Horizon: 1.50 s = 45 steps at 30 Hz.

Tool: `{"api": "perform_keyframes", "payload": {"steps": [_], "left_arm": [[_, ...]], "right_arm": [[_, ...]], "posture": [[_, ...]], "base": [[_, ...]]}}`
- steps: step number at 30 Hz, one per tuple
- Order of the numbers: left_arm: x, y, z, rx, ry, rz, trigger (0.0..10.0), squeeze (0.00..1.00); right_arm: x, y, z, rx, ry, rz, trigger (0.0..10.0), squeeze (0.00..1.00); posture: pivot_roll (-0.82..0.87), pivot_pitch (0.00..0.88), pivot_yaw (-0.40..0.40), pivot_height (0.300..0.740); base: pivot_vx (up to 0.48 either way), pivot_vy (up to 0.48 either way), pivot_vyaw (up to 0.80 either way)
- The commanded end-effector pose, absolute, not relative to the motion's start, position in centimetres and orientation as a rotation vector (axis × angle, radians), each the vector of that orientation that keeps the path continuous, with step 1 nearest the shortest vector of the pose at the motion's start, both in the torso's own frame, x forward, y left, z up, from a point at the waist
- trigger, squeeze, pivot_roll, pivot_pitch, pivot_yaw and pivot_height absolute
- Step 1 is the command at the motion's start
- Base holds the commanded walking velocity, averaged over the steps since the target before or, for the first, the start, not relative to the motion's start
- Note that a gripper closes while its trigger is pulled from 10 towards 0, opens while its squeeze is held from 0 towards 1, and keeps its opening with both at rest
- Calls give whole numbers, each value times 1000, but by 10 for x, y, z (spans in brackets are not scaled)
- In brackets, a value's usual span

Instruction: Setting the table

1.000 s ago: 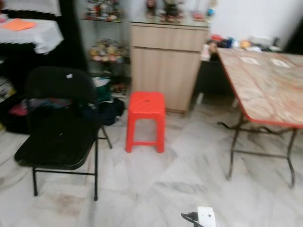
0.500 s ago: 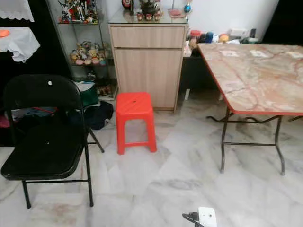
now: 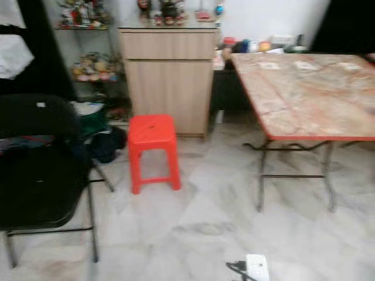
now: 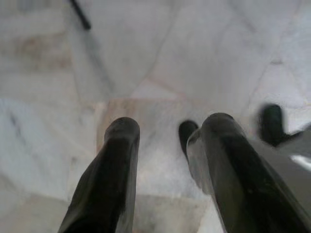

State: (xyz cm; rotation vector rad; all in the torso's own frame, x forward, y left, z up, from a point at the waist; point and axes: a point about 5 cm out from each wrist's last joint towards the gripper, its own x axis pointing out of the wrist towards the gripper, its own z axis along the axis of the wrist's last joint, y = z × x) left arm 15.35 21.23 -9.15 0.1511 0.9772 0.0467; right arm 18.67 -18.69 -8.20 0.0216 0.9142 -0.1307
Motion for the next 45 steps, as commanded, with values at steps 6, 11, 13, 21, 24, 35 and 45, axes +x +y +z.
{"api": "perform_keyframes", "payload": {"steps": [6, 11, 13, 21, 24, 35, 45], "left_arm": [[190, 212, -75, -25, 884, 37, 10000, 0], [190, 209, -76, -27, 885, 28, 10000, 0], [189, 209, -76, -27, 886, 25, 10000, 0], [189, 208, -76, -27, 888, 19, 10000, 0], [189, 208, -76, -26, 888, 19, 10000, 0], [188, 207, -77, -30, 890, 15, 10000, 0], [187, 206, -77, -29, 891, 9, 10000, 0]], "right_arm": [[201, -185, -76, 114, 945, -108, 10000, 0], [202, -185, -76, 116, 941, -108, 10000, 0], [202, -184, -76, 118, 941, -108, 10000, 0], [202, -185, -76, 88, 937, -97, 10000, 0], [203, -185, -75, 72, 931, -94, 10000, 0], [201, -185, -76, 107, 938, -112, 10000, 0], [200, -186, -77, 116, 935, -116, 10000, 0]], "posture": [[20, 59, -10, 740], [19, 56, -7, 740], [19, 56, -7, 740], [23, 59, -6, 740], [23, 59, -6, 740], [21, 65, -10, 740], [22, 63, -13, 740]], "base": [[0, -364, -131], [0, -362, 0], [0, -360, 0], [0, -360, 0], [0, -364, 800], [0, -361, 203], [0, -361, 0]]}}
